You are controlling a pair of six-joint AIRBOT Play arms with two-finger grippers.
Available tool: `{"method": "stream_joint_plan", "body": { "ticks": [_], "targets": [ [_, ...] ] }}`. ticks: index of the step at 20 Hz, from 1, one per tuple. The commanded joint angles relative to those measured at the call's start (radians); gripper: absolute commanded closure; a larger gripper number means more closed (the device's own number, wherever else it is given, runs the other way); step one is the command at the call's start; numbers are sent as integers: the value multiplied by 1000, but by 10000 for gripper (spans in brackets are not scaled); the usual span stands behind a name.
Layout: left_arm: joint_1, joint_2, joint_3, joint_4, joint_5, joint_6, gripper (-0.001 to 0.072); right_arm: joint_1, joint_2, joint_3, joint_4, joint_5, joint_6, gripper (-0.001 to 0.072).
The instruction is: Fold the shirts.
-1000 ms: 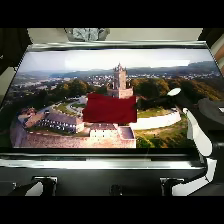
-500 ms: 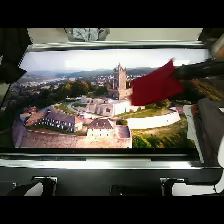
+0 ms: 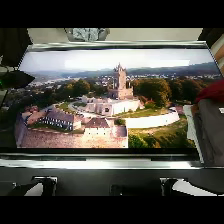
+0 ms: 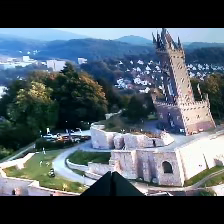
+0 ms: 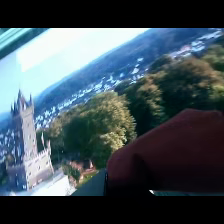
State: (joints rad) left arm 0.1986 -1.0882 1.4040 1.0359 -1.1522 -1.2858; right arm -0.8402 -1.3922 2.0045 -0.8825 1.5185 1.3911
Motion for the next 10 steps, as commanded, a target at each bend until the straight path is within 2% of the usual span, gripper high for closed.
{"method": "stream_joint_plan", "body": {
  "ticks": [1, 4, 7, 10],
  "targets": [
    [-1, 1, -2, 0, 1, 8, 679, -131, 43, 6, 22, 46, 51, 667],
    [-1, 1, -2, 0, 15, 8, 679, -220, 67, 6, 22, 156, 53, 667],
    [-1, 1, -2, 0, 53, 8, 679, -281, 72, 6, -15, 332, 22, 666],
    [-1, 1, -2, -11, 76, 8, 679, -277, 81, -1, -140, 333, -10, 665]
  ]
}}
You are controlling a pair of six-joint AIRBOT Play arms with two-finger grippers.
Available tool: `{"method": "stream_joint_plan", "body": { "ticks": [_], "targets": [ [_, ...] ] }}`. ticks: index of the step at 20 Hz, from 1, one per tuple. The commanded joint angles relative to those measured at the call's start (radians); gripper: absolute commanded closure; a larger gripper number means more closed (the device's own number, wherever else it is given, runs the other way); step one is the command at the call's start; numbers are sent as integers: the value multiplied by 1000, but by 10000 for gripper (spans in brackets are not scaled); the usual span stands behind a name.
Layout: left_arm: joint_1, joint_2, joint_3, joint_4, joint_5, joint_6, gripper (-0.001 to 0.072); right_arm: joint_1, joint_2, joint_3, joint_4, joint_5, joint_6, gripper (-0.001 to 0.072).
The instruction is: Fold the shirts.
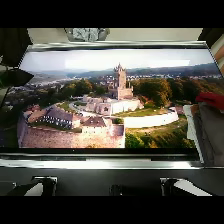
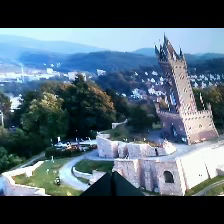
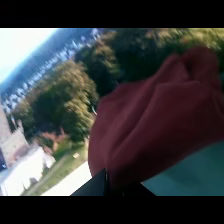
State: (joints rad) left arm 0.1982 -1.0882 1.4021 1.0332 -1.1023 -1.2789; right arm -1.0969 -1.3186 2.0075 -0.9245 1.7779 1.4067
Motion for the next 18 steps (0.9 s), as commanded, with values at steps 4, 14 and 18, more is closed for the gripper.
{"method": "stream_joint_plan", "body": {
  "ticks": [4, 14, 18],
  "targets": [
    [-3, 2, 0, -13, 26, 0, 679, -21, 51, -174, -294, 74, -77, 666],
    [-19, 2, 0, -24, 29, 0, 679, -21, 151, -704, -631, -34, -246, 666],
    [-19, 2, 0, -27, 30, 0, 680, -23, 151, -711, -691, -54, -230, 665]
  ]
}}
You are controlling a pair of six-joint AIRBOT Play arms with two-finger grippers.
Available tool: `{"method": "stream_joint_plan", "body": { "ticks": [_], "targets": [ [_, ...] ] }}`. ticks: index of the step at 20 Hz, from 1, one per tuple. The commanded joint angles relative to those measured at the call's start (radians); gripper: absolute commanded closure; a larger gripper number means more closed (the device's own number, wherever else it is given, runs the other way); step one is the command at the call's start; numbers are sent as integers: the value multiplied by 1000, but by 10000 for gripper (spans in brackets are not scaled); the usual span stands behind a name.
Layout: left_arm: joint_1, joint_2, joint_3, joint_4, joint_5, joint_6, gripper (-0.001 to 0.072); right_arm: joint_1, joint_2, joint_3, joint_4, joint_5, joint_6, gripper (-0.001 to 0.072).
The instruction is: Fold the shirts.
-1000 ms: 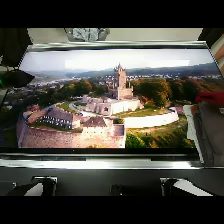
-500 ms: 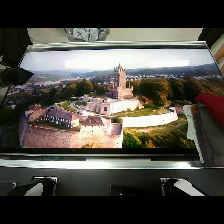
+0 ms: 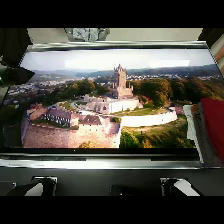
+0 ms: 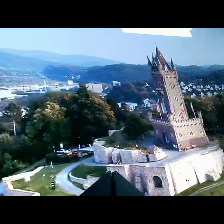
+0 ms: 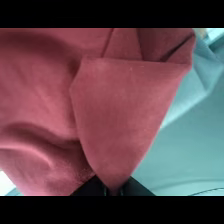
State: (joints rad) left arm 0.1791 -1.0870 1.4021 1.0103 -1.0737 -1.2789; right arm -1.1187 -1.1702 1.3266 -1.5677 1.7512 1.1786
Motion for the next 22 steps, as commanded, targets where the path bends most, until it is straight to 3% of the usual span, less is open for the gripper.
{"method": "stream_joint_plan", "body": {
  "ticks": [1, 2, 4, 7, 9, 11, 12, 14, 16, 17, 18, 19, 20, 22],
  "targets": [
    [0, 1, 0, -14, 1, 0, 679, -1, 2, -31, -41, -33, 11, 660],
    [0, 1, 0, -24, 1, 0, 679, -1, 2, -31, -41, -38, 26, 540],
    [0, 1, 1, -35, 2, 0, 679, -1, 3, -25, -32, -51, 8, 20],
    [0, 0, 12, -35, 3, 0, 680, 3, 2, 101, 16, -128, -85, 22],
    [-3, -3, 45, -31, 40, 0, 682, 29, 2, 267, 142, -285, -175, 26],
    [-47, -29, 113, 99, 137, -32, 684, 187, 2, 409, 196, -460, -309, 26],
    [-87, -68, 175, 250, 146, -119, 684, 316, 1, 454, 171, -551, -331, 27],
    [-185, -180, 310, 579, 53, -281, 684, 616, -6, 470, 49, -688, -278, 37],
    [-277, -290, 360, 773, -48, -303, 680, 915, -61, 470, -87, -641, -117, 37],
    [-304, -336, 360, 780, -117, -304, 664, 1033, -113, 470, -108, -572, -44, 30],
    [-327, -389, 360, 753, -228, -310, 514, 1109, -167, 470, -92, -489, -3, 4],
    [-343, -437, 359, 701, -356, -355, 295, 1157, -225, 470, -34, -397, 8, 3],
    [-357, -481, 351, 613, -482, -336, 148, 1182, -289, 470, 53, -296, 7, 3],
    [-390, -474, 261, 522, -510, -321, 148, 1186, -389, 468, 228, -125, -2, 11]
  ]
}}
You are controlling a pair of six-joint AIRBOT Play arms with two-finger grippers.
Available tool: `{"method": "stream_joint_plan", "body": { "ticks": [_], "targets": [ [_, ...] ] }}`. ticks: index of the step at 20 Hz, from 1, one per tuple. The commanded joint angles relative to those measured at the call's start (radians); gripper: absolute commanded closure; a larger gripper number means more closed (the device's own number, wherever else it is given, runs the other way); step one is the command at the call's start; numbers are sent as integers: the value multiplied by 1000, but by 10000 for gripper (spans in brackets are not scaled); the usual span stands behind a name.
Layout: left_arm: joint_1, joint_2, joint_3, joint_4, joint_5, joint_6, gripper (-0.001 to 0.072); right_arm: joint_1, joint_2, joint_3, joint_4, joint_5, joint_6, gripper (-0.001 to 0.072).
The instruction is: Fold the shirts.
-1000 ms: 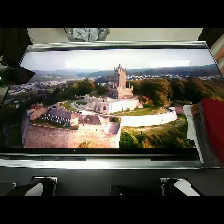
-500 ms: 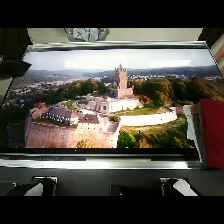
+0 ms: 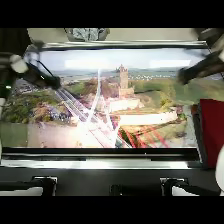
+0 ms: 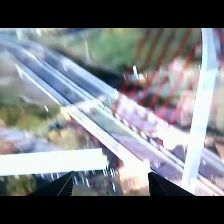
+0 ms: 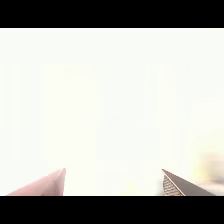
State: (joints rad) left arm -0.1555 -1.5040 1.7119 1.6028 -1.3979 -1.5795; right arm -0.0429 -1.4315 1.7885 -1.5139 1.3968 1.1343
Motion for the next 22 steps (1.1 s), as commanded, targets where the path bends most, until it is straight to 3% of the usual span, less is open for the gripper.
{"method": "stream_joint_plan", "body": {
  "ticks": [1, 4, 8, 22],
  "targets": [
    [-69, -22, -104, -65, -119, -45, 148, 110, -153, 6, 198, 263, 39, 16],
    [-75, 51, -194, -39, 27, -105, 148, 116, -147, 6, 161, 243, 40, 16],
    [-75, 51, -192, 26, 27, -105, 171, 116, -142, 6, 148, 240, 40, 17],
    [-77, 33, -192, 27, 27, -105, 171, 116, -142, 6, 148, 240, 40, 17]
  ]
}}
